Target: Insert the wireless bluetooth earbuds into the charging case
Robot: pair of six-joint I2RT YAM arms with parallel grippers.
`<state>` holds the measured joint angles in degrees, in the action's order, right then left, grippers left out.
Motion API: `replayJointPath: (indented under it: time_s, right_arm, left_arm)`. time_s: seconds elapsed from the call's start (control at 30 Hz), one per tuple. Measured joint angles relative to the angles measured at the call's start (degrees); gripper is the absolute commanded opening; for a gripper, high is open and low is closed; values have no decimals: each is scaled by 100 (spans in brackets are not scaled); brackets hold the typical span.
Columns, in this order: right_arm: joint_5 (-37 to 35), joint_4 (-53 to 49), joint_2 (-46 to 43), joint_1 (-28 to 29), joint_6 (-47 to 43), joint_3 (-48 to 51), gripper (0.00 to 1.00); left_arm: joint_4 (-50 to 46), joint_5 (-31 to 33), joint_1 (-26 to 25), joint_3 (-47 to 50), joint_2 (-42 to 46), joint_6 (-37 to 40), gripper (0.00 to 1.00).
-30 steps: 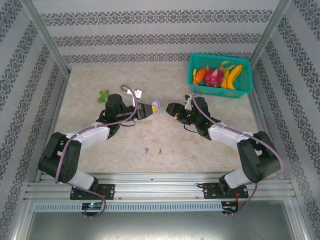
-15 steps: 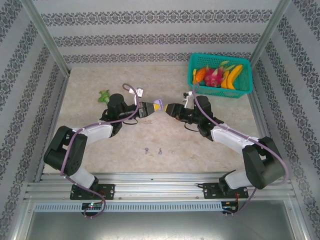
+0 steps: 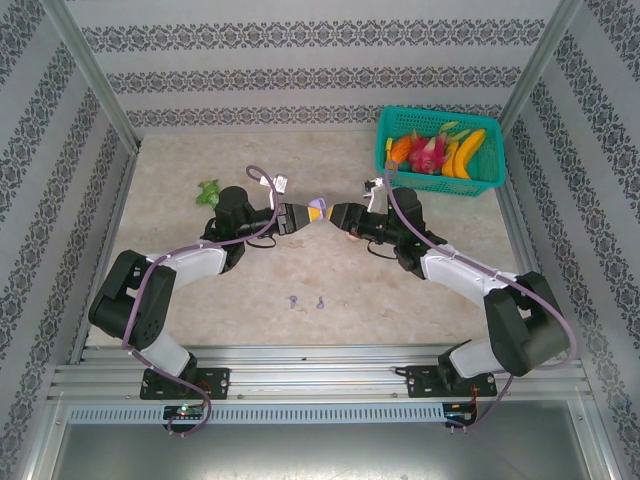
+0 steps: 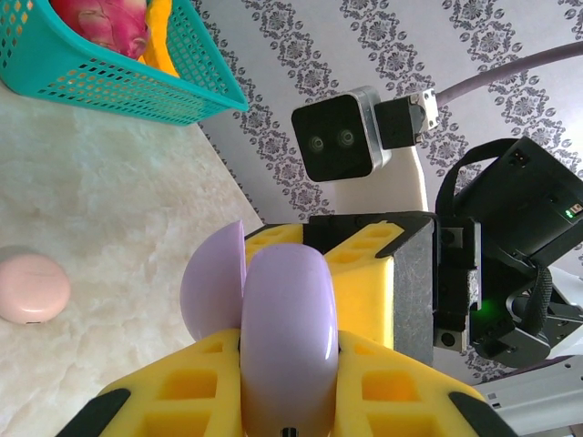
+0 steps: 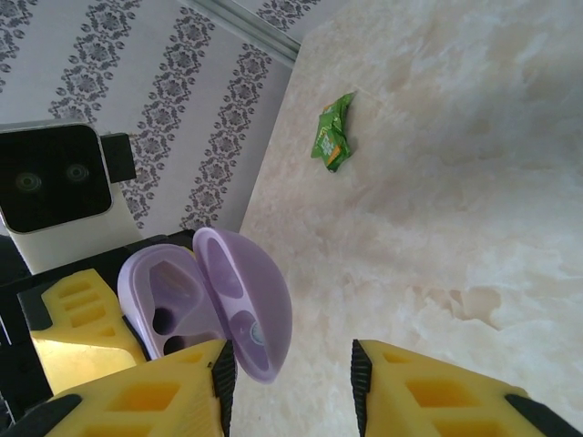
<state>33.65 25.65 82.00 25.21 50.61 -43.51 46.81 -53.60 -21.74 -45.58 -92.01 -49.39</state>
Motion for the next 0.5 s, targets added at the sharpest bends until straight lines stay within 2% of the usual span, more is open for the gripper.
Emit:
replayJointPath:
  time_s: [0.5]
  right_arm:
    - [184, 170, 295, 0, 0, -155, 35]
  left_arm:
    - [17, -42, -4, -111, -31, -63, 0]
